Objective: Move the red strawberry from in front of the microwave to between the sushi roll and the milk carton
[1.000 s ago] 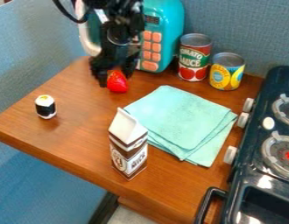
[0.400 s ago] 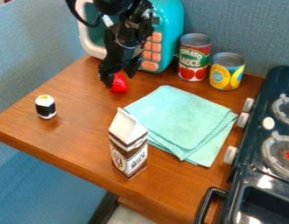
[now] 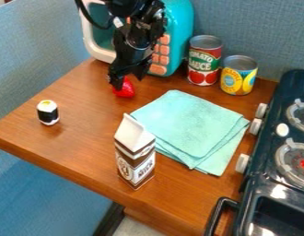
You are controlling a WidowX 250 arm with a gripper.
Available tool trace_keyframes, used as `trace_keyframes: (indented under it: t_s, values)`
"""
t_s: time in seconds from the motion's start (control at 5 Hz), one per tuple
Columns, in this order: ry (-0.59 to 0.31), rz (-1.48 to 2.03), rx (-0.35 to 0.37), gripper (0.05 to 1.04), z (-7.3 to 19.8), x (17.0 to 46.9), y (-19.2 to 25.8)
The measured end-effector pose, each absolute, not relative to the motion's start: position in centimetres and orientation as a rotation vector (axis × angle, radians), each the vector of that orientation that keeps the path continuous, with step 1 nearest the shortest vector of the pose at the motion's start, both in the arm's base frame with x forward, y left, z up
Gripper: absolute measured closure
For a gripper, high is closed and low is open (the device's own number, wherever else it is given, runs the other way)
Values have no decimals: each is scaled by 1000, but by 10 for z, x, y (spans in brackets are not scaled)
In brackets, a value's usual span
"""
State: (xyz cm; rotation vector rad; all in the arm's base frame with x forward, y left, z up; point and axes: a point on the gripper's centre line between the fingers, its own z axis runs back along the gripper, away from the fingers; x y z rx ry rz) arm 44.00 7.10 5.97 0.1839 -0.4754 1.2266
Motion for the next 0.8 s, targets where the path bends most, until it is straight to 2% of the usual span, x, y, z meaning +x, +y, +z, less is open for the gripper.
trace_keyframes:
  t_s: [0.4,0.6,0.8]
  values:
    - [-434,1253,206,82,43,450,72]
    - [-419,1274,252,82,39,452,77]
    - [-399,1276,268,132,34,453,78]
